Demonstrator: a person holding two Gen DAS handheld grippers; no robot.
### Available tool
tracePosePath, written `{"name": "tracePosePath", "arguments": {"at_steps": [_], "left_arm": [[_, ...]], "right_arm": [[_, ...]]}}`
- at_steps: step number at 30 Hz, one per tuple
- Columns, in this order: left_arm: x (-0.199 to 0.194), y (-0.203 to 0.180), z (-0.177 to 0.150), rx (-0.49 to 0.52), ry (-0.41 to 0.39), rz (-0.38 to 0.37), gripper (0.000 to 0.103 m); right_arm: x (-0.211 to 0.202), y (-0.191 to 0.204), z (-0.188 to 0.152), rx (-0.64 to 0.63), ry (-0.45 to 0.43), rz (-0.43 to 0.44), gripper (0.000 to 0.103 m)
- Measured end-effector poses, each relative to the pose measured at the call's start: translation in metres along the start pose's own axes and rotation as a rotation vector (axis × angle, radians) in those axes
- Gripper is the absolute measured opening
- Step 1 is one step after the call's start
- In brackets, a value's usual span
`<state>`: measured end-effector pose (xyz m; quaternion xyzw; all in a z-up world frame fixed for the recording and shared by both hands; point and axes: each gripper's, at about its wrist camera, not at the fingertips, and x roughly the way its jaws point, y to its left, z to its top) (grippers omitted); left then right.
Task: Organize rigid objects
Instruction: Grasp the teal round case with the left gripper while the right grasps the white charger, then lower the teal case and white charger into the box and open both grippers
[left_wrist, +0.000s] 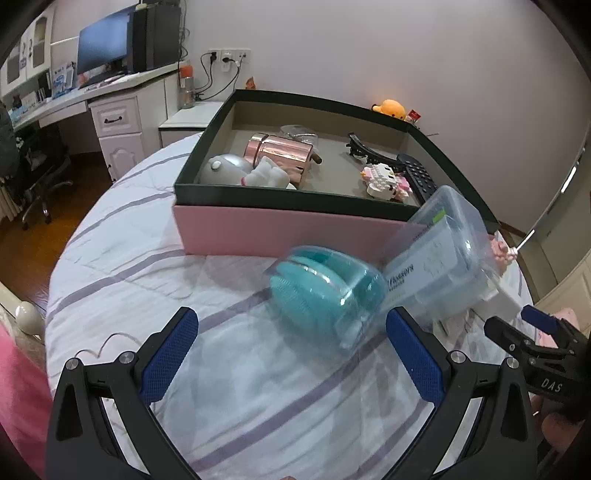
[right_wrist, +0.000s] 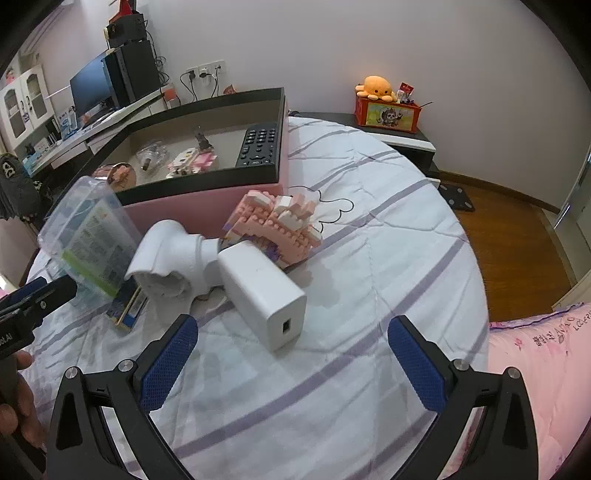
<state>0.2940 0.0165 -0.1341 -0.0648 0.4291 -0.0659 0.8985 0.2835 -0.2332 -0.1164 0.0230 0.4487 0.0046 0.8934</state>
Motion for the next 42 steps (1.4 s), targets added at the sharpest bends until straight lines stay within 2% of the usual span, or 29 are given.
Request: {"name": "tracePosePath", "arguments": {"at_steps": [6, 8, 10, 12, 14, 16, 22, 25, 35, 42], "left_arm": [[0.013, 0.004, 0.004, -0.040, -0.003, -0.016, 0.101], [0.015, 0.006, 0.003, -0.040, 0.009, -0.039, 0.093], [0.017, 0.005, 0.002, -0.029, 0.016, -0.036, 0.080], [0.018, 0.006, 0.002, -0.028, 0.016, -0.036, 0.070], [0.017, 0.010, 0.001, -0.044, 0.014, -0.051, 0.070], [0.016, 0.013, 0.001, -0.053, 0.012, -0.063, 0.070], [0.009, 0.020, -0.002, -0.060, 0.005, -0.073, 0.069], [0.002, 0.024, -0.007, -0.061, -0.003, -0.070, 0.069], [-0.022, 0.037, -0.018, -0.065, -0.021, -0.046, 0.069], [-0.043, 0.033, -0.015, -0.045, -0.053, -0.049, 0.069]], "right_arm": [[0.013, 0.002, 0.003, -0.014, 0.008, 0.016, 0.095], [0.012, 0.004, 0.004, -0.018, 0.000, 0.018, 0.088], [0.012, 0.005, 0.005, -0.023, -0.006, 0.017, 0.074], [0.013, 0.006, 0.006, -0.030, -0.006, 0.024, 0.068], [0.012, 0.009, 0.006, -0.038, -0.011, 0.029, 0.059], [0.009, 0.011, 0.004, -0.037, -0.018, 0.041, 0.041], [0.003, 0.011, -0.002, -0.024, -0.022, 0.059, 0.028], [-0.002, 0.009, -0.008, -0.008, -0.021, 0.072, 0.024], [-0.020, 0.008, -0.013, 0.021, -0.033, 0.129, 0.024], [-0.045, 0.018, -0.006, 0.009, -0.081, 0.164, 0.024]]}}
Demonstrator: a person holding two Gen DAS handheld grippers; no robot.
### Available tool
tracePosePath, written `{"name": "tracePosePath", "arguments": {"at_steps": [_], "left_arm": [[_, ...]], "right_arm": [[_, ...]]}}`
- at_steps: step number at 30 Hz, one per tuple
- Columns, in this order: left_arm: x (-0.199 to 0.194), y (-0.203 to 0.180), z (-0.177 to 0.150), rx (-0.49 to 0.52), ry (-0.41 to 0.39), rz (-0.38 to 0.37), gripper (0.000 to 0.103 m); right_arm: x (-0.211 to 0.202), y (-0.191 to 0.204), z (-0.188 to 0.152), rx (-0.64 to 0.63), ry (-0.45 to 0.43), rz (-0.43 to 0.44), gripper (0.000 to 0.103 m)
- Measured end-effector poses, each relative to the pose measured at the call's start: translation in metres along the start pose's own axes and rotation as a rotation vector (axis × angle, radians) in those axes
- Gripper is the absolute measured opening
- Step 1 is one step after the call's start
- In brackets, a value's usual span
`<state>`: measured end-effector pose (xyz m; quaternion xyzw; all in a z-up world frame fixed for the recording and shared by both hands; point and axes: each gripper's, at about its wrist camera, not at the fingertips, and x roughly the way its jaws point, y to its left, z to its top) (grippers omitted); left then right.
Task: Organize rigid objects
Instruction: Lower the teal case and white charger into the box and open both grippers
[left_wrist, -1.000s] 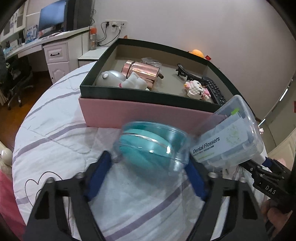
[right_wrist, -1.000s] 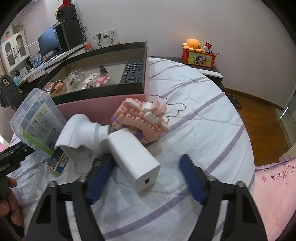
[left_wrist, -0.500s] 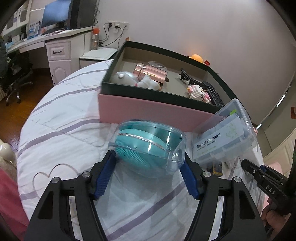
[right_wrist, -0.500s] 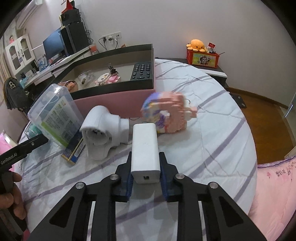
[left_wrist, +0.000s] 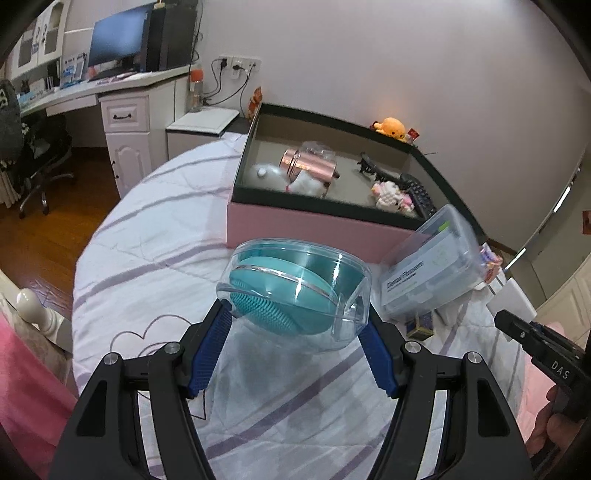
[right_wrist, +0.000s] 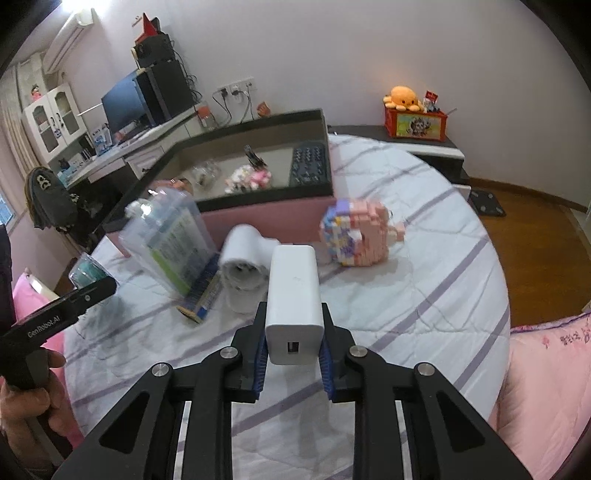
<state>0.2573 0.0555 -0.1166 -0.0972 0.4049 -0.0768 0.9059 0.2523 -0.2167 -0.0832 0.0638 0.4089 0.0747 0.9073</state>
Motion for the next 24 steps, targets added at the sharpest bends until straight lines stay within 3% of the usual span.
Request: {"name": "tracePosePath", "arguments": {"at_steps": [5, 13, 20, 24], "left_arm": [[-0.018, -0.004, 0.016, 0.019, -0.037, -0.010, 0.069], [-0.031, -0.020, 0.067, 0.080, -0.114, -0.007, 0.069], [-0.010, -0.039, 0.115, 0.130, -0.131, -0.009, 0.069], [0.020, -0.048, 0.147, 0.138, -0.112, -0.025, 0.069]], "right_arm": [[-0.020, 0.013, 0.016, -0.027, -0.052, 0.019, 0.024], [-0.031, 0.038, 0.066, -0.110, -0.140, 0.036, 0.024], [-0.004, 0.047, 0.113, -0.139, -0.157, 0.050, 0.024], [0.033, 0.046, 0.143, -0.142, -0.131, 0.058, 0.024]]}}
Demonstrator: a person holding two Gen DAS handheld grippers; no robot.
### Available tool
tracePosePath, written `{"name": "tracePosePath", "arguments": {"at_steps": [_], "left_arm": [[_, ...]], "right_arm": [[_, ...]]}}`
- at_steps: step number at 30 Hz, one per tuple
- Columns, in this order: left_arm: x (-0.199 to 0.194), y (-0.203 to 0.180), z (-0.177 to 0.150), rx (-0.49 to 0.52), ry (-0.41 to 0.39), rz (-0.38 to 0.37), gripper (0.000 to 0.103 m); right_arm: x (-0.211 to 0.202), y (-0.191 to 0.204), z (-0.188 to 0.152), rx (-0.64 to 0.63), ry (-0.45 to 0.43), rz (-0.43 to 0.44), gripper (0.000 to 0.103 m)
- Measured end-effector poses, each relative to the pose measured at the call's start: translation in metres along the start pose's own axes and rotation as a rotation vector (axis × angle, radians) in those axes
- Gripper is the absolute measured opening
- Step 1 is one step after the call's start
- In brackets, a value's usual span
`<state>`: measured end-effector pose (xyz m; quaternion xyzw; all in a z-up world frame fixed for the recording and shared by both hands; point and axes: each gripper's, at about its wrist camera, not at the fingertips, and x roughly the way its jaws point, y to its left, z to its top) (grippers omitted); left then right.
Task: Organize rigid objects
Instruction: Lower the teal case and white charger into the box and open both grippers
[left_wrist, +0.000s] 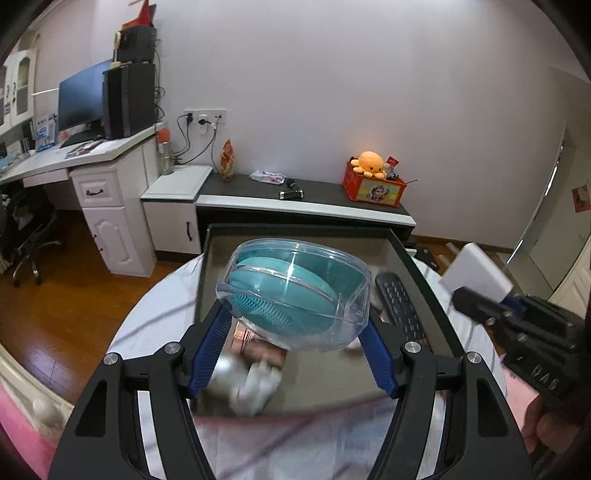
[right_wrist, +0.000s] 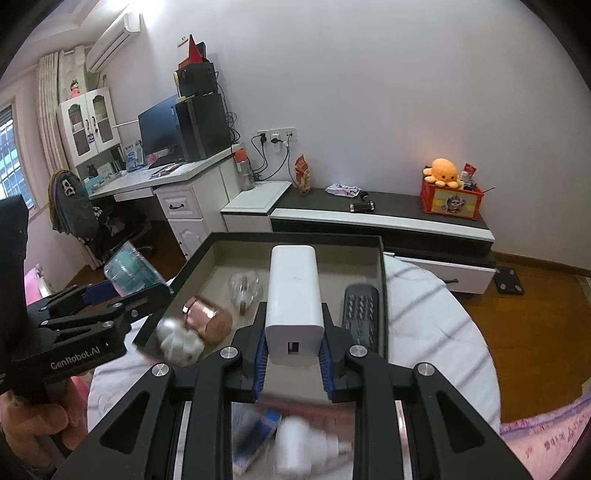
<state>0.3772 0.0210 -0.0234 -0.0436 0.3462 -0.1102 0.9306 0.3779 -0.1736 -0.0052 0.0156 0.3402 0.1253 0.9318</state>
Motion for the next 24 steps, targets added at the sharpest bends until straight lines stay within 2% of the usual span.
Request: {"name": "tracePosePath", "arguments": {"at_steps": [6, 11, 21, 24], "left_arm": [[0.064, -0.009, 0.029, 0.024, 0.064, -0.004, 0.069], [0.112, -0.012, 0.030, 0.023, 0.163, -0.007, 0.069], [0.137, -0.014, 0.020, 0.027, 0.227, 0.005, 0.069], [0.137, -0.015, 0.018, 0.036, 0.240, 0.008, 0.070]], "right_arm": [[0.067, -0.019, 0.019, 0.022, 0.092, 0.000, 0.024], [0.106, -0.035, 0.020, 0.031, 0.176, -0.012, 0.024], [0.132, -0.032, 0.019, -0.015, 0.273, -0.035, 0.024], [0.132, -0.033, 0.018, -0.009, 0.274, -0.034, 0.024]]}}
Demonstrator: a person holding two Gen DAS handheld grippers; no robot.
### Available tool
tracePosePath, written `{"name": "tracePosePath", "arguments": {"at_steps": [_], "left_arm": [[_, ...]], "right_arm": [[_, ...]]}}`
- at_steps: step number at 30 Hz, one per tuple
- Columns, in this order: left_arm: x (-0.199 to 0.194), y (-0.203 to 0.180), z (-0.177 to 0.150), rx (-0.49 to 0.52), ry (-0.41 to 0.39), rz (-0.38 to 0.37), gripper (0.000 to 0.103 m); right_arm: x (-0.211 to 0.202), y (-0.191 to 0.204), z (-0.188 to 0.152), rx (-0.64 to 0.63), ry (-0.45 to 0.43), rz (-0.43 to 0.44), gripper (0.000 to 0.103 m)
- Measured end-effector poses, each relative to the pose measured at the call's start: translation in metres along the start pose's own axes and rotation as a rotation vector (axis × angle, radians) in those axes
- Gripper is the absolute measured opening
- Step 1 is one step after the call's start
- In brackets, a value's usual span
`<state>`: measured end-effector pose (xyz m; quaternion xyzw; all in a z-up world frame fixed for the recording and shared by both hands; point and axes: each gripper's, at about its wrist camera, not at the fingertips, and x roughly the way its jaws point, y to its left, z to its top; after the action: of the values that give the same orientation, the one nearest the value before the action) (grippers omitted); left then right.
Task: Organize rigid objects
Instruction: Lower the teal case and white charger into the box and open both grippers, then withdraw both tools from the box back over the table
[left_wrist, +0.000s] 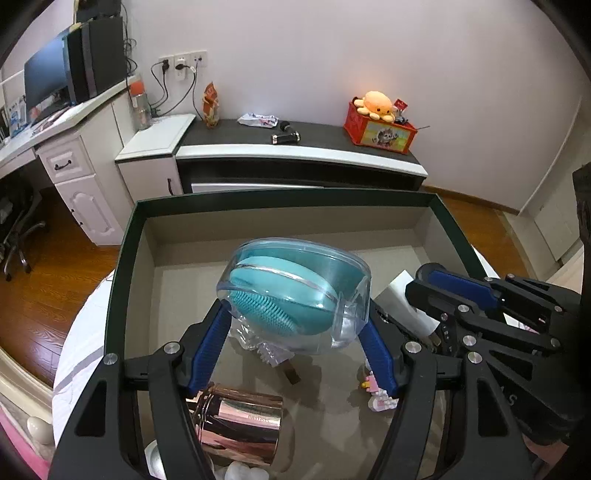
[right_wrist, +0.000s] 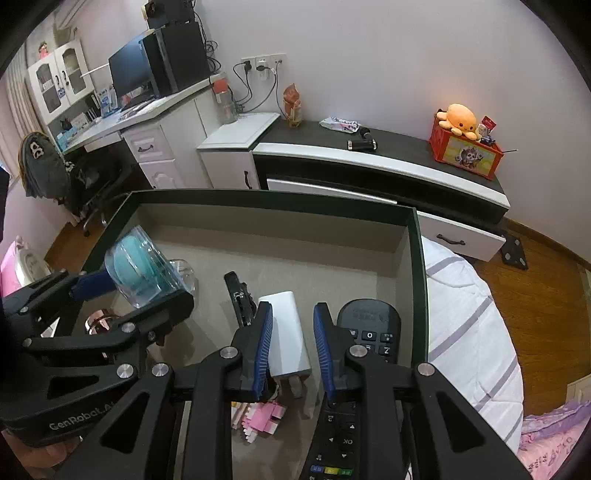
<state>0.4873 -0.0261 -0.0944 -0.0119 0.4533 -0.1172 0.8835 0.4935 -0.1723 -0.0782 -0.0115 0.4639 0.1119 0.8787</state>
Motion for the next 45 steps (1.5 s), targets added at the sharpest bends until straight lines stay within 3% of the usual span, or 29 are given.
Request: {"name": "tracePosePath", "arguments": {"at_steps": [3, 5, 10, 11, 19, 29, 31, 33, 45], "left_arm": [[0.000, -0.003, 0.000, 0.017, 0.013, 0.021, 0.073], [-0.006, -0.001, -0.001, 0.016, -0.003, 0.035, 0.078], [-0.031, 0.007, -0.004, -0.005, -0.053, 0.031, 0.096], [-0.035, 0.008, -0.005, -0.004, -0.064, 0.032, 0.098], [-0.094, 0.003, -0.023, 0.016, -0.158, 0.036, 0.103], [-0.178, 0.005, -0.061, -0.010, -0.274, 0.040, 0.103], [-0.194, 0.005, -0.072, -0.010, -0.298, 0.048, 0.103], [-0.212, 0.005, -0.084, -0.016, -0.325, 0.049, 0.103], [-0.267, -0.005, -0.165, -0.033, -0.386, 0.078, 0.103]], "right_arm": [[-0.004, -0.001, -0.003, 0.000, -0.001, -0.013, 0.026], [-0.008, -0.002, -0.006, 0.014, -0.013, -0.015, 0.033], [-0.031, -0.013, -0.017, 0.065, -0.073, -0.030, 0.077], [-0.034, -0.013, -0.017, 0.070, -0.080, -0.030, 0.081], [-0.078, 0.000, -0.036, 0.107, -0.162, -0.006, 0.088], [-0.149, 0.023, -0.077, 0.151, -0.266, 0.027, 0.089], [-0.164, 0.027, -0.088, 0.160, -0.294, 0.028, 0.091], [-0.181, 0.031, -0.102, 0.165, -0.325, 0.028, 0.103], [-0.240, 0.050, -0.173, 0.166, -0.382, 0.031, 0.103]]}}
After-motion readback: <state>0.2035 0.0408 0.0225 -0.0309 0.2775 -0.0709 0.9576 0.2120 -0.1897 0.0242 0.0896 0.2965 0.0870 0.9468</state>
